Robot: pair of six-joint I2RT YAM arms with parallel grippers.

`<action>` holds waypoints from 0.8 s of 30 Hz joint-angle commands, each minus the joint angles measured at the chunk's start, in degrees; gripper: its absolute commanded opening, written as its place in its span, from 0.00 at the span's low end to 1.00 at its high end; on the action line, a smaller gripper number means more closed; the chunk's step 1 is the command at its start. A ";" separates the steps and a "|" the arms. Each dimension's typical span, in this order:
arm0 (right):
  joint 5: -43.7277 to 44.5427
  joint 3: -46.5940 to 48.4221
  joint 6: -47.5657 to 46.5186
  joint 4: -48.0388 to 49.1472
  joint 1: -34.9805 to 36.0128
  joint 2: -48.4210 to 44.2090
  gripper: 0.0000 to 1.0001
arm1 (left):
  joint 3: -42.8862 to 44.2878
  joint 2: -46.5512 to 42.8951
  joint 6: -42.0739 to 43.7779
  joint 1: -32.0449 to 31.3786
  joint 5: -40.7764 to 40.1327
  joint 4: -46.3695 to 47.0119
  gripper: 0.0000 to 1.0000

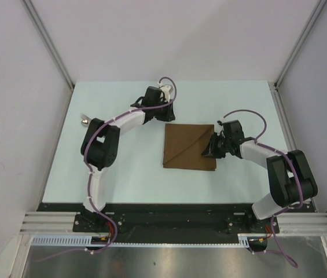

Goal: Fold the napkin into a case and place the utensils inside
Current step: Smooth out the upper triangle-folded napkin at the center of the board.

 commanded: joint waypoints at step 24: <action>-0.81 -2.94 0.69 3.92 -0.32 0.06 0.19 | 2.64 6.85 -2.67 -0.30 -1.56 0.14 0.33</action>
